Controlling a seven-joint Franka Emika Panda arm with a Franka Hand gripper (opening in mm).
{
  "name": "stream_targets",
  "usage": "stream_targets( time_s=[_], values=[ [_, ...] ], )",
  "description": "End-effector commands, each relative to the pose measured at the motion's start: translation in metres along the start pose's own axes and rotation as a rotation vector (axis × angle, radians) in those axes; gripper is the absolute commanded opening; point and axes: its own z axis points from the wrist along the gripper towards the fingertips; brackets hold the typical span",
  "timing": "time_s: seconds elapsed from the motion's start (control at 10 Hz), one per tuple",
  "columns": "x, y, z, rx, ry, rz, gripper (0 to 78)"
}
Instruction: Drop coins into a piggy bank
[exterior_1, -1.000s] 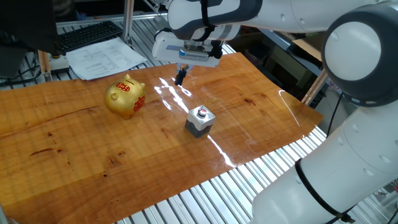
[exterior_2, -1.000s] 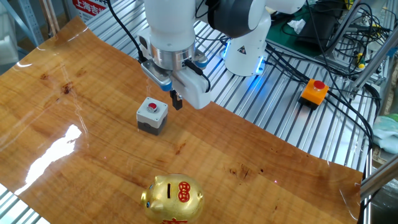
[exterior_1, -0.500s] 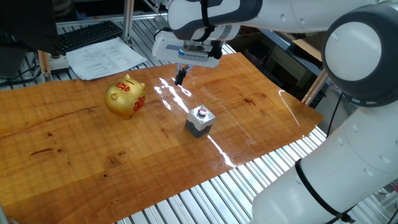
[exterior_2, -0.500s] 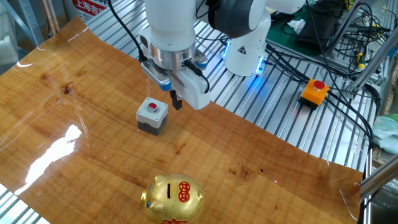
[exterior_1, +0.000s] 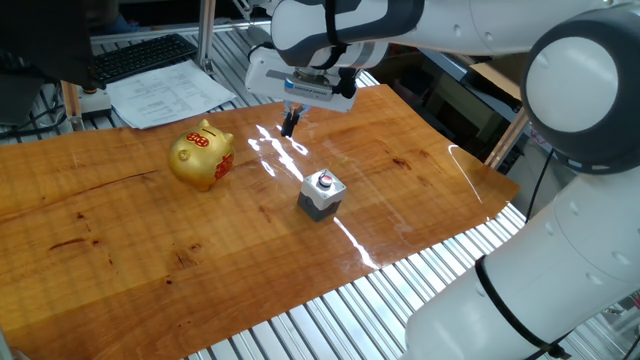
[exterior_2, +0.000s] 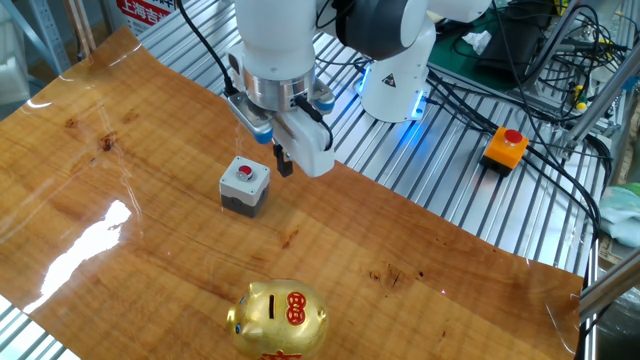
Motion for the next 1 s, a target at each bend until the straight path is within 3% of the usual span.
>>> stream_targets(
  time_s=[0.1, 0.3, 0.7, 1.0],
  values=[
    [0.000, 0.000, -0.001, -0.002, -0.004, 0.077, 0.0],
    [0.000, 0.000, -0.001, -0.019, 0.001, 0.078, 0.0],
    [-0.005, -0.001, 0.002, -0.008, 0.000, 0.081, 0.0],
    [-0.015, -0.012, 0.018, -0.004, -0.007, 0.072, 0.0]
  ],
)
